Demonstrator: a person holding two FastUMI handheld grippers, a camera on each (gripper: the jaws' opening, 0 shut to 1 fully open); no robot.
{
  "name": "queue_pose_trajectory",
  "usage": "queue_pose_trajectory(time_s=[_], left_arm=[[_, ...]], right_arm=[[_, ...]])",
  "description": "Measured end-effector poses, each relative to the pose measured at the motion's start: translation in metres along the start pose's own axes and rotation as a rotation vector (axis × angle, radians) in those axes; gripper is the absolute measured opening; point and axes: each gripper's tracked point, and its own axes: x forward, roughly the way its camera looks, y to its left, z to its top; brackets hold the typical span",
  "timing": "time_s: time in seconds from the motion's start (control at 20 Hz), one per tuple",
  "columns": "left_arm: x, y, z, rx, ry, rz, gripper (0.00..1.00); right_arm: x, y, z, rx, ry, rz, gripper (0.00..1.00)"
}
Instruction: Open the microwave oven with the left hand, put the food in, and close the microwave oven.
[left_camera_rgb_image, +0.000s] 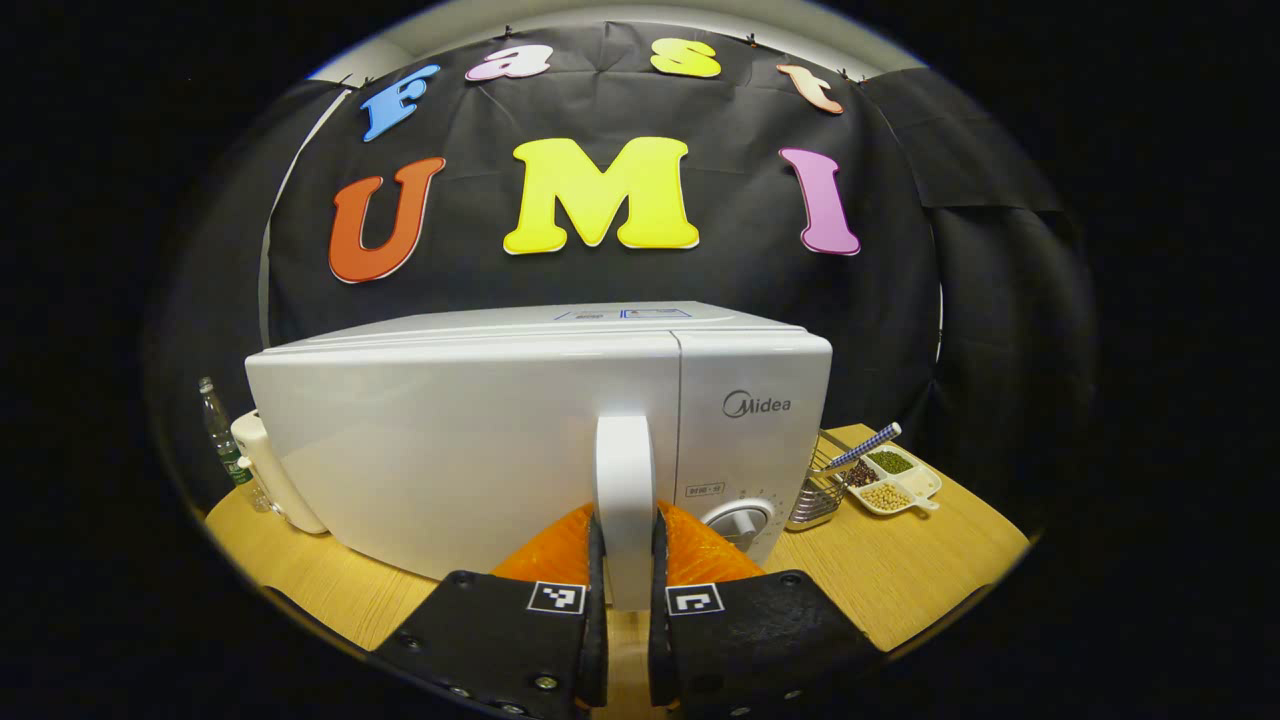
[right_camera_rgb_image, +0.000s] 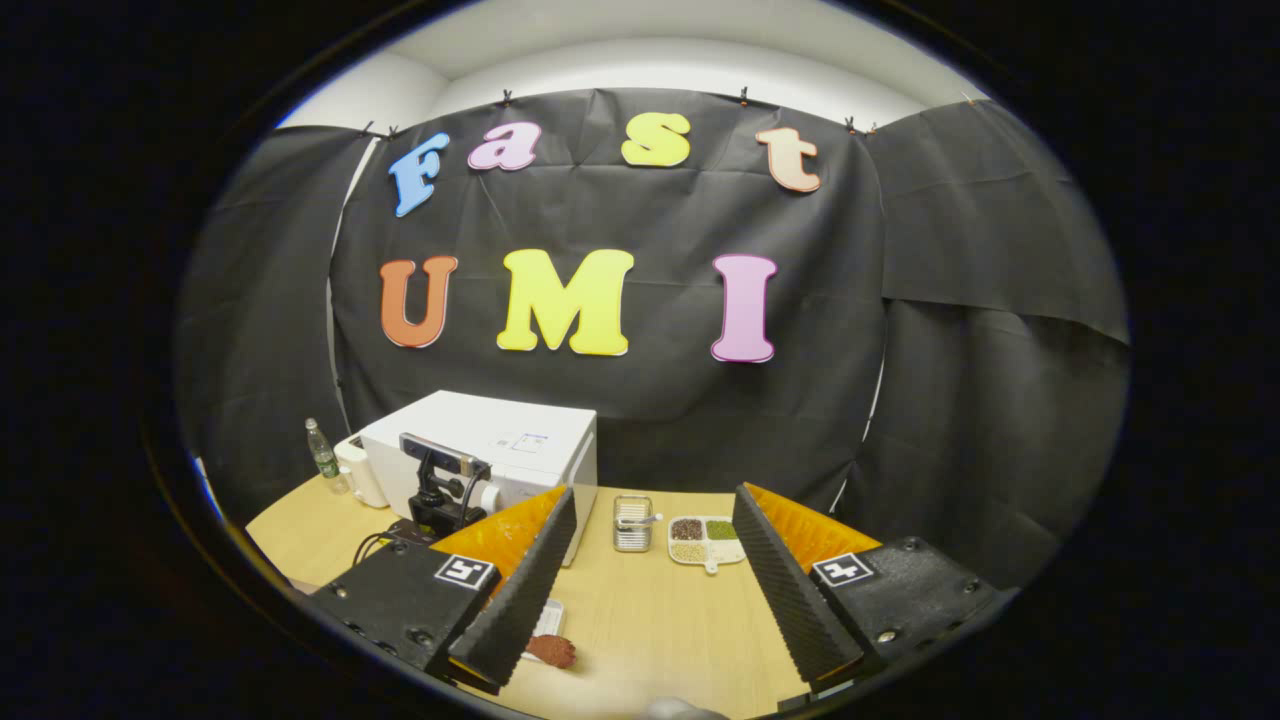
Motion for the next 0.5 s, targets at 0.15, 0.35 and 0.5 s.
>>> queue_pose_trajectory(time_s=[0.15,0.35,0.5], left_arm=[[0.001,0.0,0.0,0.002,0.003,-0.002,0.12],[0.001,-0.001,0.0,-0.003,0.011,-0.013,0.12],[0.0,0.0,-0.003,-0.018,0.028,-0.021,0.12]], right_arm=[[-0.004,0.005,0.0,-0.001,0.0,-0.002,0.92],[-0.01,0.006,0.002,-0.012,-0.003,-0.013,0.92],[-0.016,0.008,-0.001,-0.002,0.004,-0.026,0.92]])
